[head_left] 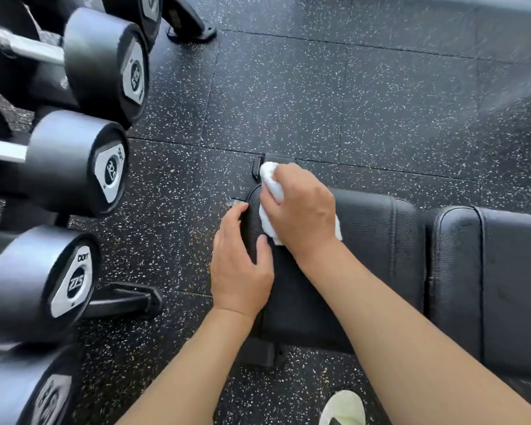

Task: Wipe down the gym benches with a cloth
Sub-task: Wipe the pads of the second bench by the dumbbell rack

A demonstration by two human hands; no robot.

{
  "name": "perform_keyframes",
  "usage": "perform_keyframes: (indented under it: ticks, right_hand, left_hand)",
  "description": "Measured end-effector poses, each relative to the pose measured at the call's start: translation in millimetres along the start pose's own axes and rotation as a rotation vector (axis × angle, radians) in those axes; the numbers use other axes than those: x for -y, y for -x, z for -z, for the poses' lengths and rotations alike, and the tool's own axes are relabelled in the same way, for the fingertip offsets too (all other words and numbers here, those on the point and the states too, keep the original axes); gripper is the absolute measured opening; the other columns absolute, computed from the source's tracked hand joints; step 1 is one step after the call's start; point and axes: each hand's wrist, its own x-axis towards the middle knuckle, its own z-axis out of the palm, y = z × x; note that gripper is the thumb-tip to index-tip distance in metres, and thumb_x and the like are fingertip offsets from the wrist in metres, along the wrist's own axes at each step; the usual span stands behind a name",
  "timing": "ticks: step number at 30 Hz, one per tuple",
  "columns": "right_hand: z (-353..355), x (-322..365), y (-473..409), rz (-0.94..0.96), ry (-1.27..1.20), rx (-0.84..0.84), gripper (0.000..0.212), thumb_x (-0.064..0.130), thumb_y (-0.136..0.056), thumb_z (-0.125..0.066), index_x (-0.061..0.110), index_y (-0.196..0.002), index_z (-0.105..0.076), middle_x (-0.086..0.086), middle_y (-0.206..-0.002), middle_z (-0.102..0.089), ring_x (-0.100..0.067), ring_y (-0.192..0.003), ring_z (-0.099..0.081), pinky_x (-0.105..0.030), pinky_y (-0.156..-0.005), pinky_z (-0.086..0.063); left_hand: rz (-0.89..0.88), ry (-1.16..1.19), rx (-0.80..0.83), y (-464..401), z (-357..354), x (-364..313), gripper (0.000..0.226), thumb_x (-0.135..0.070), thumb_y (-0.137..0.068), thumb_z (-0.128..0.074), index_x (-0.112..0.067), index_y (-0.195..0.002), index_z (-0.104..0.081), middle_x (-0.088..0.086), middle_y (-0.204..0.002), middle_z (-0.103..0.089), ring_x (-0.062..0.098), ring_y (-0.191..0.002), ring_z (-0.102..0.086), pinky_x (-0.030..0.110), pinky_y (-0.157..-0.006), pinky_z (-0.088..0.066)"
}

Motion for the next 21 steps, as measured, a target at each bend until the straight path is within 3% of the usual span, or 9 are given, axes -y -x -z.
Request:
perform_keyframes:
  ticks: [2,4,9,12,16,21]
  right_hand:
    - [-3,10,-5,0.002,-0.003,0.035,0.031,0.016,-0.08,-0.079,0.015,-0.071,-0.049,-0.002,-0.067,-0.053,-0.028,-0.058,-0.051,-0.029,-0.052,-0.036]
    - [6,12,6,0.037,-0.005,0.079,0.038,0.014,-0.078,-0.079,0.019,-0.071,-0.042,-0.002,-0.066,-0.051,-0.027,-0.059,-0.05,-0.03,-0.051,-0.035]
    - [48,8,73,0.17,0.014,0.229,0.033,0.011,-0.079,-0.075,0.015,-0.068,-0.044,0.001,-0.065,-0.044,-0.021,-0.059,-0.042,-0.033,-0.053,-0.034]
    - [57,9,94,0.233,-0.017,0.259,0.036,0.008,-0.078,-0.075,0.015,-0.065,-0.041,0.001,-0.062,-0.04,-0.021,-0.056,-0.039,-0.038,-0.049,-0.039]
    - [46,8,69,0.268,0.039,0.259,0.031,0.012,-0.077,-0.076,0.014,-0.065,-0.047,-0.002,-0.063,-0.046,-0.025,-0.057,-0.046,-0.039,-0.049,-0.043]
    - [7,8,-12,0.015,0.083,0.198,0.02,0.027,-0.087,-0.069,0.013,-0.079,-0.058,-0.01,-0.078,-0.062,-0.035,-0.074,-0.062,-0.043,-0.064,-0.049]
  left_hand:
    - [0.032,0.034,0.03,5,4,3,0.066,-0.027,-0.091,-0.061,-0.015,-0.153,-0.041,0.0,-0.151,-0.051,0.022,-0.139,-0.049,0.047,-0.116,-0.04]
    - [0.035,0.038,0.062,16,8,10,0.071,-0.03,-0.091,-0.064,-0.021,-0.156,-0.036,-0.008,-0.153,-0.048,0.016,-0.141,-0.046,0.044,-0.117,-0.04]
    - [0.116,0.115,0.151,63,20,33,0.082,-0.043,-0.086,-0.069,-0.052,-0.155,-0.024,-0.045,-0.15,-0.031,-0.006,-0.147,-0.032,0.011,-0.115,-0.026]
    - [0.166,0.126,0.161,85,27,43,0.085,-0.054,-0.082,-0.068,-0.057,-0.154,-0.023,-0.041,-0.154,-0.033,-0.007,-0.147,-0.032,0.021,-0.116,-0.031]
    - [0.174,0.115,0.176,84,35,41,0.086,-0.054,-0.083,-0.069,-0.049,-0.157,-0.026,-0.033,-0.155,-0.037,-0.001,-0.147,-0.036,0.038,-0.121,-0.038]
    - [0.094,0.046,0.192,63,34,33,0.089,-0.05,-0.086,-0.068,-0.037,-0.162,-0.023,-0.026,-0.161,-0.032,-0.003,-0.15,-0.029,0.029,-0.125,-0.029]
